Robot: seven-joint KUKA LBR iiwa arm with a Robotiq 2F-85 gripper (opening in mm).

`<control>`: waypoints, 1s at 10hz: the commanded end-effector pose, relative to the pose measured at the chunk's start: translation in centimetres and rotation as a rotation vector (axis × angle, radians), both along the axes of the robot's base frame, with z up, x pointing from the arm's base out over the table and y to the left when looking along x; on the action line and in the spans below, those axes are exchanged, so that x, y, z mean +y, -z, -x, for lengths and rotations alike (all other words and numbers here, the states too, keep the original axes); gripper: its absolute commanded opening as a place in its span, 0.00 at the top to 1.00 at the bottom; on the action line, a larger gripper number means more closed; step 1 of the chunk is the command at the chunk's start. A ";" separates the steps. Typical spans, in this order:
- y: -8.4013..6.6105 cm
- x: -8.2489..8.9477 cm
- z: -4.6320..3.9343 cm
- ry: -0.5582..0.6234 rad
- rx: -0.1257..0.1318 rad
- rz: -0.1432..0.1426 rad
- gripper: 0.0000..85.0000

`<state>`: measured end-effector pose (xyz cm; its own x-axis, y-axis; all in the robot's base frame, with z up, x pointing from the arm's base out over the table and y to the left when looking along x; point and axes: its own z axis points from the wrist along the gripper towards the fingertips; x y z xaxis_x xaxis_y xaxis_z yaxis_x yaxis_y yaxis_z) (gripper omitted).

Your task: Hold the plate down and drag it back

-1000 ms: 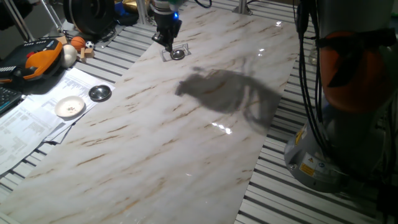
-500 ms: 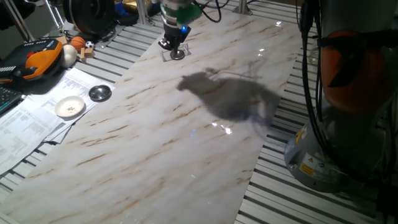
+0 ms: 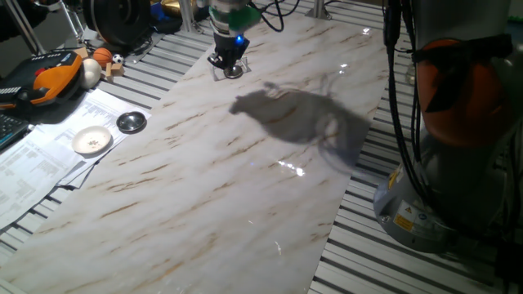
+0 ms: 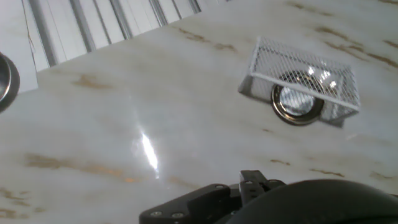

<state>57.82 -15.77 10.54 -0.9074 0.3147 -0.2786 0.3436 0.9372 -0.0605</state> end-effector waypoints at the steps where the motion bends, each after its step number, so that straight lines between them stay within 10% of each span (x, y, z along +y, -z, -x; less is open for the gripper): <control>1: 0.2 -0.2 0.01 -0.005 -0.012 0.007 1.00; 5: 1.4 -1.1 -0.19 -0.026 -0.046 0.039 1.00; 10: 1.8 -2.5 -1.43 -0.067 -0.035 0.010 1.00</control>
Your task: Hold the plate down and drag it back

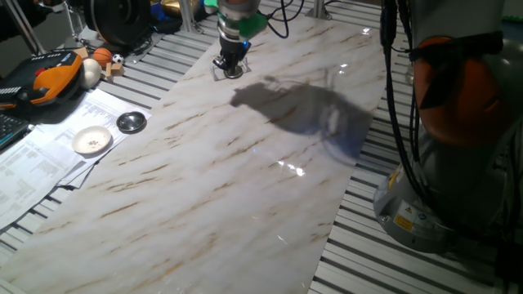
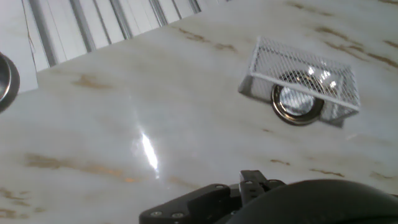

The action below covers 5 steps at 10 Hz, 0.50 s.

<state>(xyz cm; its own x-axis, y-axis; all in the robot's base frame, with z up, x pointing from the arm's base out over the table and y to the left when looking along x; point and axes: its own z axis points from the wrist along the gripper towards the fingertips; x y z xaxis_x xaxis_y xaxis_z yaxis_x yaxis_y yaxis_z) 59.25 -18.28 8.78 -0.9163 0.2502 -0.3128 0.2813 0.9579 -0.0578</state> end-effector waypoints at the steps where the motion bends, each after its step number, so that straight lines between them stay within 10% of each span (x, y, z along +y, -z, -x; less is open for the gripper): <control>1: 0.0 0.0 0.00 0.001 0.001 -0.004 1.00; 5: 0.0 0.0 0.00 0.112 0.078 0.010 1.00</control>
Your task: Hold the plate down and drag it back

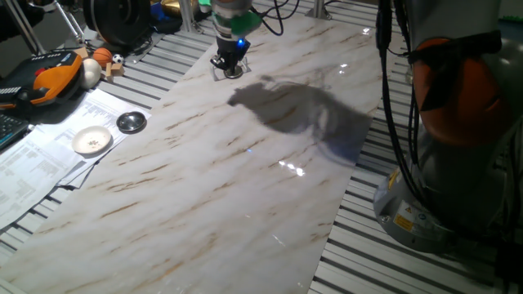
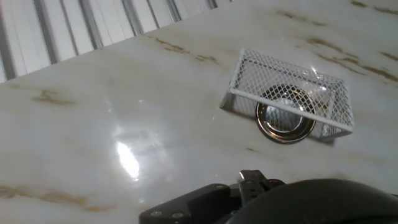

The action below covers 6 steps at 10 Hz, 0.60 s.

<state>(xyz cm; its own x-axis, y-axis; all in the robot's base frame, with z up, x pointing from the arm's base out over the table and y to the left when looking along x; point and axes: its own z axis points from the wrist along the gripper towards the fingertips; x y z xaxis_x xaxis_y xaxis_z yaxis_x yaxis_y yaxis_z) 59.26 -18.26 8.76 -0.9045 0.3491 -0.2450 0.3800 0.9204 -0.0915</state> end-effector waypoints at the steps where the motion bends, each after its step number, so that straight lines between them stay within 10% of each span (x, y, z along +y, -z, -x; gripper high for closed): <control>1: 0.0 0.0 0.01 0.015 0.012 -0.001 1.00; 6: 0.0 0.0 0.01 0.052 0.029 0.029 1.00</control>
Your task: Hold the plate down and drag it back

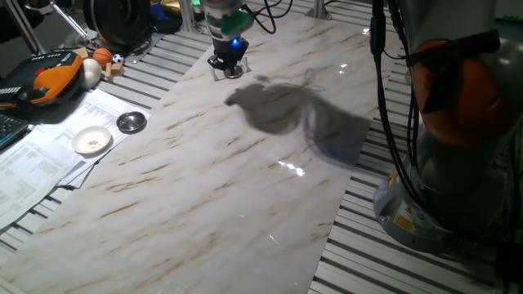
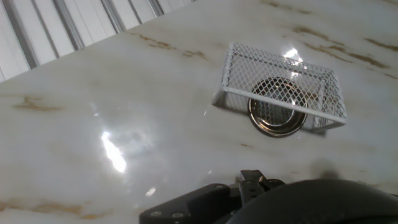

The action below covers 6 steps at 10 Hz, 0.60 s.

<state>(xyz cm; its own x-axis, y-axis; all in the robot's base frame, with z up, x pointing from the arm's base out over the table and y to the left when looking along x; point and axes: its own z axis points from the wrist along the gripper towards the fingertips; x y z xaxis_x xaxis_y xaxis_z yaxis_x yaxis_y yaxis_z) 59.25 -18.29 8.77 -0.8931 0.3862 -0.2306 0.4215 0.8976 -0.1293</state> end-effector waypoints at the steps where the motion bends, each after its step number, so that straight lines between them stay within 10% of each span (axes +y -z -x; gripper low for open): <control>1: 0.0 0.0 0.00 -0.008 -0.006 -0.003 1.00; 6: 2.4 -2.8 -0.39 -0.049 -0.036 -0.008 1.00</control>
